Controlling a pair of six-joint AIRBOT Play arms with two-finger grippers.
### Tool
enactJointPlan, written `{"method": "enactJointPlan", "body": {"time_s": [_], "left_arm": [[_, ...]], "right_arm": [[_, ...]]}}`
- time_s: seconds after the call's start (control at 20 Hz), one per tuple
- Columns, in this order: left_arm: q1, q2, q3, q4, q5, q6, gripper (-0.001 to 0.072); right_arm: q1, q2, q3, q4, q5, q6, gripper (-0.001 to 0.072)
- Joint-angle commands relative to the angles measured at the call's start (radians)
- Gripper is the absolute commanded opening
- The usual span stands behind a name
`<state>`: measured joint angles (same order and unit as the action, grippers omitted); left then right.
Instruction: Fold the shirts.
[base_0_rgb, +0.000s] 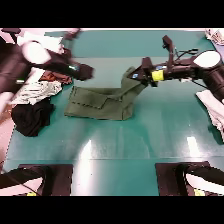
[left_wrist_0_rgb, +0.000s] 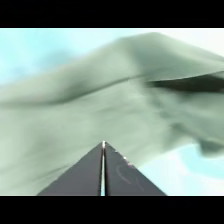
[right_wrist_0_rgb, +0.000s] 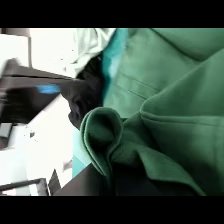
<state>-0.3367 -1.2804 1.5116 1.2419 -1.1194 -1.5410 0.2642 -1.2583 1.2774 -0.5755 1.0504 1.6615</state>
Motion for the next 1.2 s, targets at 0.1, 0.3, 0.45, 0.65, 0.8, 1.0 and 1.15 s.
{"method": "enactJointPlan", "body": {"time_s": [0.1,0.3,0.45,0.65,0.8,1.0,1.15], "left_arm": [[0.164,0.200,0.002,0.191,-0.193,-0.081,0.0028],[0.171,0.224,0.002,0.218,-0.302,-0.082,0.0028],[0.171,0.224,0.002,0.218,-0.357,-0.082,0.0028],[0.171,0.224,0.002,0.218,-0.374,-0.082,0.0028],[0.171,0.224,0.002,0.218,-0.391,-0.082,0.0028],[0.171,0.224,0.002,0.225,-0.379,-0.074,0.0028],[0.171,0.224,0.001,0.245,-0.352,-0.073,0.0028]], "right_arm": [[0.264,-0.115,0.001,0.024,-0.345,0.060,0.0020],[0.480,-0.323,0.103,0.124,-0.623,0.058,0.0021],[0.611,-0.539,0.325,0.139,-0.748,0.058,0.0025],[0.676,-0.879,0.699,0.140,-0.814,0.106,0.0494],[0.675,-1.018,0.860,0.140,-0.911,0.202,0.0509],[0.612,-0.893,0.740,0.031,-0.792,0.136,0.0524],[0.472,-0.738,0.695,-0.275,-0.455,0.101,0.0524]]}}
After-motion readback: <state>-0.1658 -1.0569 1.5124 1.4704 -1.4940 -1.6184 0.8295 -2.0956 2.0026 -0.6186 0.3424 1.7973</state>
